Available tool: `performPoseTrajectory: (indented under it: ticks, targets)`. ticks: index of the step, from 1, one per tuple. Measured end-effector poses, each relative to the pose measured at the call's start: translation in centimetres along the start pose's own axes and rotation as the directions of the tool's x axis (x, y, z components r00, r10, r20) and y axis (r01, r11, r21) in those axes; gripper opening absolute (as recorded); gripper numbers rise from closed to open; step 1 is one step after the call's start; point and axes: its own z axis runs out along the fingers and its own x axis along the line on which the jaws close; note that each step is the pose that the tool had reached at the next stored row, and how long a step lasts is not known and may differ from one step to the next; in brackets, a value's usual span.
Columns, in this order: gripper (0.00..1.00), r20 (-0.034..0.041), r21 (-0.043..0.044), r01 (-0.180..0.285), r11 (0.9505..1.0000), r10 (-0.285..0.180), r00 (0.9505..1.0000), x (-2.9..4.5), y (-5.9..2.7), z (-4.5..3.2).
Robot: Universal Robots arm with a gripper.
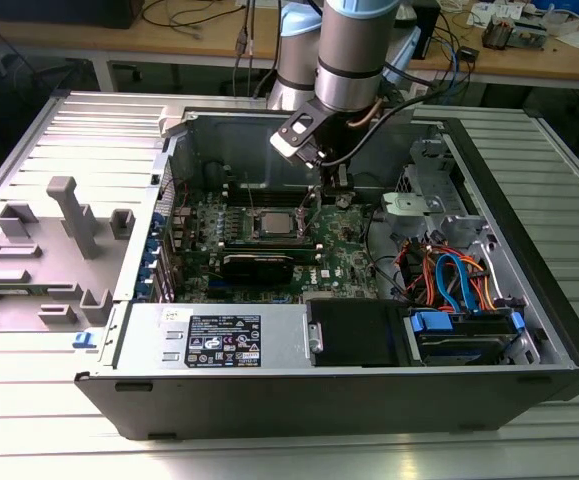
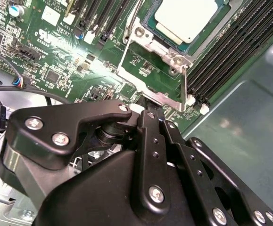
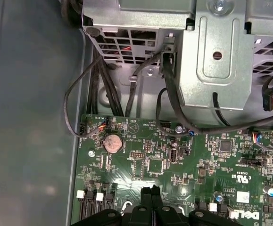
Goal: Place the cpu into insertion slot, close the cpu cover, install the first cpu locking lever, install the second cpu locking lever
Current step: 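Close the cpu cover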
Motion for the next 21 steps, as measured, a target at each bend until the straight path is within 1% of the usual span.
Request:
performPoseTrajectory:
  ticks: [21]
  targets:
    - [0.11, -0.0001, -0.0001, 0.000, 1.0000, 0.000, 1.0000, 0.15, -1.74, 0.00]
